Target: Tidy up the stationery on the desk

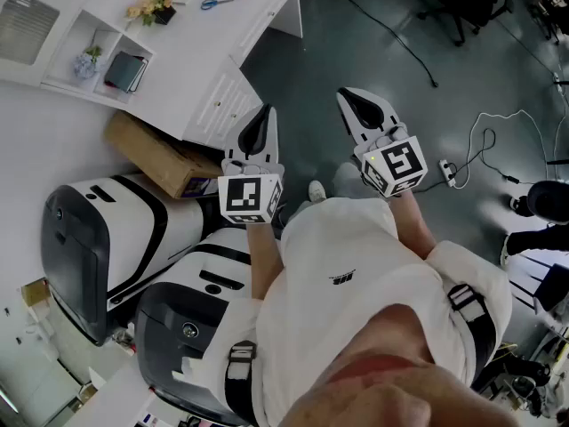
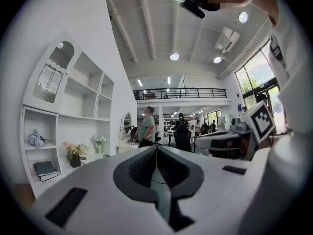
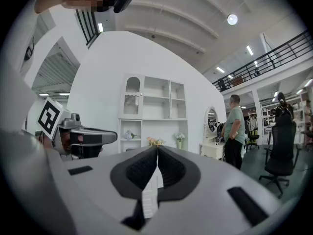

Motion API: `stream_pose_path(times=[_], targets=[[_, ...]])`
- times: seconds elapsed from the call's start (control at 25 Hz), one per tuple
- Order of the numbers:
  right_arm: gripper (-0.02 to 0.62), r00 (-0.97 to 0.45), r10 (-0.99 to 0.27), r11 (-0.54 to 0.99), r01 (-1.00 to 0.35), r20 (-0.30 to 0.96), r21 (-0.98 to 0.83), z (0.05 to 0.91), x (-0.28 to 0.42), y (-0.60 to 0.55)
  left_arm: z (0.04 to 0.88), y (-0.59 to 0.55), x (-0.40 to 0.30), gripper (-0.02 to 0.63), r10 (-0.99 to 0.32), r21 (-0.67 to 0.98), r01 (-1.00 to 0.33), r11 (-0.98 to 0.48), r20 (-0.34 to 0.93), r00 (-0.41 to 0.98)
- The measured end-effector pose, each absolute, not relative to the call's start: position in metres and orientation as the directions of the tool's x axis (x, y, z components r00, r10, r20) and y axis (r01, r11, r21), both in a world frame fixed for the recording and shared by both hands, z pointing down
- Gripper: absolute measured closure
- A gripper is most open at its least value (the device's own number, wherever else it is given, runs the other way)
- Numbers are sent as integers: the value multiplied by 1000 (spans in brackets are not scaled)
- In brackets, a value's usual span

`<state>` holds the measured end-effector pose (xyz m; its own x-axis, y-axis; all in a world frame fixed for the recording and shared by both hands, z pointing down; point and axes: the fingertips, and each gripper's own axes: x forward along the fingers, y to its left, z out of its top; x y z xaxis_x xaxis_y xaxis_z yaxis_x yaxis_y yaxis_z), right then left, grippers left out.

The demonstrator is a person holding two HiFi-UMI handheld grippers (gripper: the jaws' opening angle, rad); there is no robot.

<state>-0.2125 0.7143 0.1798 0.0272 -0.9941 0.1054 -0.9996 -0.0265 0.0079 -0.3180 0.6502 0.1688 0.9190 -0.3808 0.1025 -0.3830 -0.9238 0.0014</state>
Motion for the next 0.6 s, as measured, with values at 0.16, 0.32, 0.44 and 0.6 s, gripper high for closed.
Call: stream_pose_path(times=[0.16, 0.32, 0.44, 0.6], targets=[[598, 28, -993, -27, -1000, 111, 14, 182, -207, 697, 170, 632, -313, 606, -386, 4, -388, -922, 98, 917], [598, 30, -992, -30, -1000, 119, 5, 185, -199, 679, 172, 615, -305, 606, -381, 4, -383, -924, 101, 919], [598, 28, -992, -28, -1000, 123, 3, 189, -192, 664, 174, 601, -297, 606, -381, 1, -383, -924, 103, 919], [598, 22, -991, -22, -1000, 130, 2, 194, -177, 640, 179, 576, -282, 606, -389, -1, -391, -920, 109, 915]])
